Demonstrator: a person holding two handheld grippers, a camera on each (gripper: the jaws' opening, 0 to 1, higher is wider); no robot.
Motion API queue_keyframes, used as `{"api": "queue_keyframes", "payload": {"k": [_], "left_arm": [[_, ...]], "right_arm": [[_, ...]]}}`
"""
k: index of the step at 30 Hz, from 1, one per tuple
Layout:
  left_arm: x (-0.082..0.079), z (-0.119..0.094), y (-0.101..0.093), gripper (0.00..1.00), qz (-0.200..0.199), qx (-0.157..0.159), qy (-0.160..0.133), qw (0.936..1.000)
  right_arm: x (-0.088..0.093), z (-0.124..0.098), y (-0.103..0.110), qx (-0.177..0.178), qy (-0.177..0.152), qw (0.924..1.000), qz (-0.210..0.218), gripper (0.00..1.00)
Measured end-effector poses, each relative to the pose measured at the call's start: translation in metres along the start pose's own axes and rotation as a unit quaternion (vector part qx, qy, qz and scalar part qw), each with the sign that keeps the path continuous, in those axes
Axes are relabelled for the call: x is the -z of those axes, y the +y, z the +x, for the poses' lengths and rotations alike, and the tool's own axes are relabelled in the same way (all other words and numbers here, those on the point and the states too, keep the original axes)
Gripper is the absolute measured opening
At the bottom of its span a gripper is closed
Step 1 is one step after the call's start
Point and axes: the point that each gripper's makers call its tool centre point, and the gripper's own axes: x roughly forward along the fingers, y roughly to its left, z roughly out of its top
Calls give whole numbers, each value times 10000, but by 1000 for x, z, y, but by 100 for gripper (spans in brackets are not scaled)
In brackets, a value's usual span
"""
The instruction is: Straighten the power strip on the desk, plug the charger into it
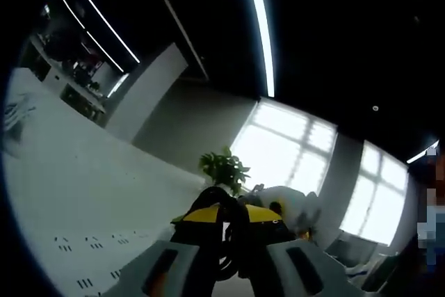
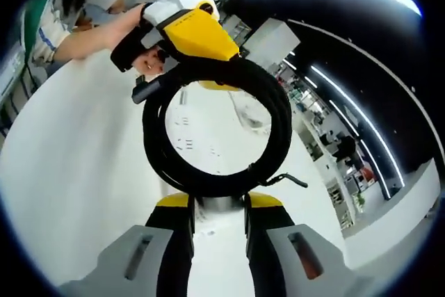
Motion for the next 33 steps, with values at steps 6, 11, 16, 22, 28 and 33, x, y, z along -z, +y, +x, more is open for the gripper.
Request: {"api": "queue_keyframes", "payload": {"k": [6, 11, 16, 22, 28, 33], "left_arm": [[0, -1, -1, 10, 28, -21, 41, 10000], [-1, -2, 0, 10, 31, -36, 49, 10000], [-1, -2, -1, 10, 0, -22, 48, 10000], [-1, -2, -2, 10, -1, -4, 73, 10000], [-3, -2, 0, 10, 23, -40, 72, 10000], [-3, -3, 1, 11, -72, -57, 36, 10000]], "right_arm": [[2, 3, 2, -711, 459, 9961, -247, 27], [3, 9, 3, -1243, 728, 9894, -175, 27], [4, 13, 6, -1595, 824, 9837, -131, 27], [4, 15, 9, -1749, 1073, 9784, -255, 26], [8, 15, 8, -1826, 1433, 9726, -165, 25], [14, 12, 6, -1933, 1430, 9703, -275, 24]]}}
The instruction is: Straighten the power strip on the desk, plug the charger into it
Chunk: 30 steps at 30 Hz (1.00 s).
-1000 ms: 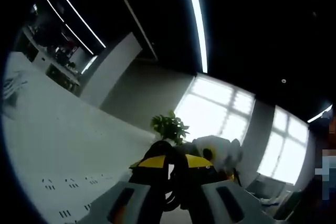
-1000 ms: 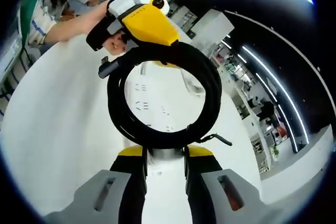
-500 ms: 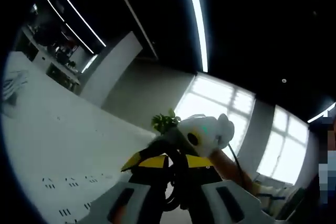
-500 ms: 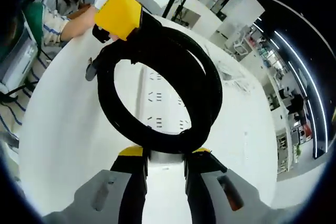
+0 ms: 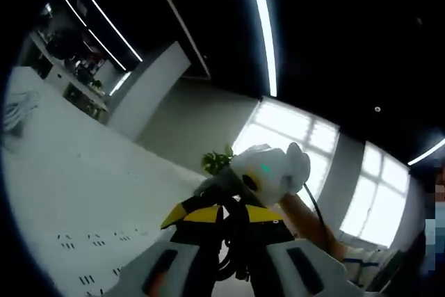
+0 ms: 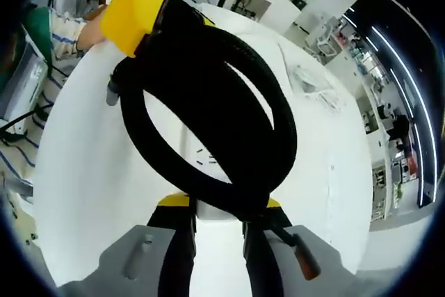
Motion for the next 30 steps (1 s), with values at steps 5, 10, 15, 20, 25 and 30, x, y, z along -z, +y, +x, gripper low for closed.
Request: {"api": "queue_keyframes", "payload": {"k": [5, 10, 15, 20, 25, 30], "left_arm": [[2, 1, -2, 11, -14, 46, 10, 10000], [1, 1, 0, 11, -25, 26, -1, 10000], [4, 3, -4, 11, -32, 86, 20, 10000], [5, 3, -5, 11, -34, 110, 10, 9999], [4, 2, -3, 11, -24, 83, -6, 10000], [7, 5, -7, 11, 42, 132, 65, 9999]], "right_arm": [[-1, 3, 0, -18, 447, 9987, 231, 24], [2, 3, 0, 7, 193, 9996, 215, 23], [4, 1, -1, 8, -42, 9997, 235, 23], [3, 5, 0, -27, 724, 9969, 308, 23], [3, 7, 13, 36, 350, 9991, 236, 23], [5, 6, 9, 25, 204, 9995, 237, 23]]}}
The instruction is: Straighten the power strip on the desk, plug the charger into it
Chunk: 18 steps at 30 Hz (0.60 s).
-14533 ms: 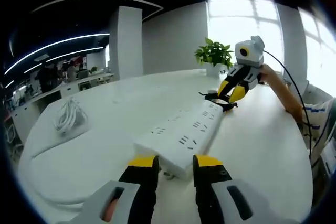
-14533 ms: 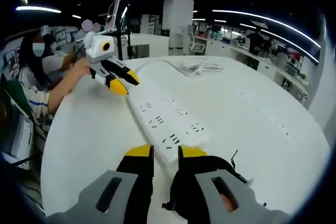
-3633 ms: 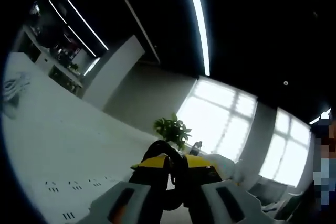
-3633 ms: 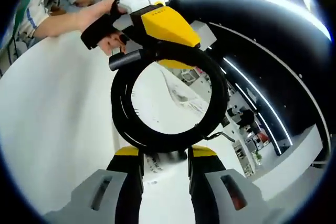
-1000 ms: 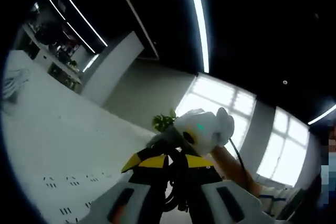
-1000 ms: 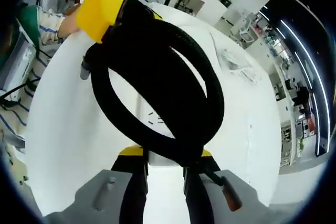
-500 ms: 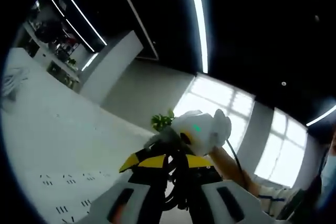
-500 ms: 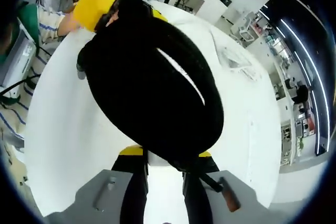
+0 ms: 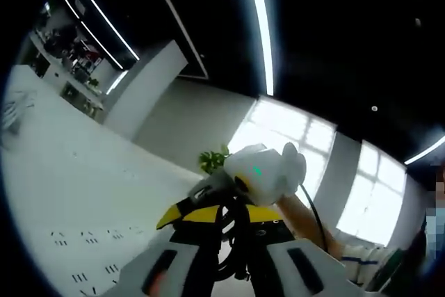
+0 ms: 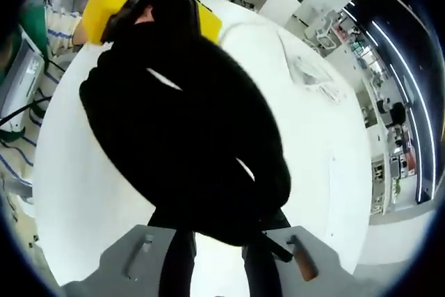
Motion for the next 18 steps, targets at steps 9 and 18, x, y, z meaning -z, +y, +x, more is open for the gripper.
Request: {"api": "queue_keyframes", "payload": {"k": [9, 18], "left_arm": [[0, -2, 2, 11, 2, -38, 3, 10000], [3, 0, 0, 11, 33, 12, 71, 10000]], "right_arm": [[-1, 3, 2, 78, 698, 9975, -55, 23], [3, 1, -5, 32, 508, 9987, -59, 23]]}}
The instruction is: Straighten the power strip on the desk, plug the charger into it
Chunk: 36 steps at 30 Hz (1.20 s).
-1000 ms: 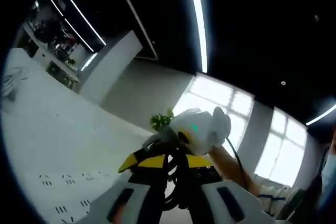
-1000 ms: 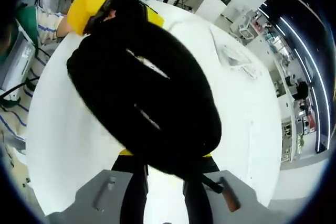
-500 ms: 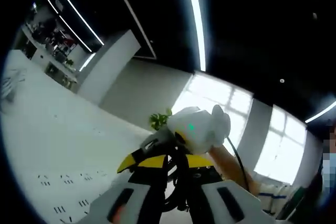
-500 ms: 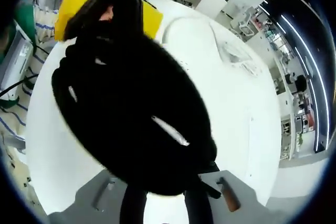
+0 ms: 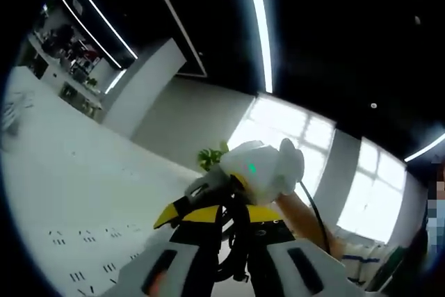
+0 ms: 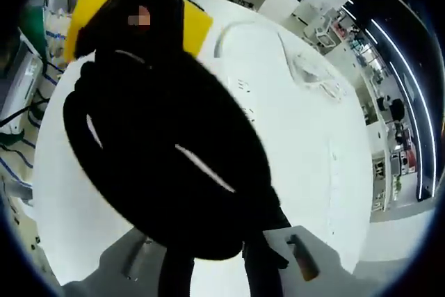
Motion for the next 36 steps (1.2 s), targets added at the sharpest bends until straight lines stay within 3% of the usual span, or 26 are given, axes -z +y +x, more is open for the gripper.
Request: {"api": "queue_keyframes", "payload": {"k": [4, 16, 22, 28, 36], "left_arm": [[1, -2, 3, 11, 34, -58, 35, 10000], [-2, -3, 2, 11, 11, -79, -44, 10000], [-7, -7, 6, 11, 31, -199, -136, 9997], [-18, -14, 10, 11, -14, -284, -346, 9990], [-25, -19, 23, 11, 74, -574, -422, 9974]], "right_arm": [[-5, 2, -4, 31, 438, 9990, -54, 23], [-3, 4, 15, -22, -52, 10000, 65, 23], [-3, 4, 8, 26, 80, 10000, 34, 24], [-4, 3, 0, 5, -155, 9998, 107, 24], [-3, 3, 0, 51, 6, 10000, 22, 24]]}}
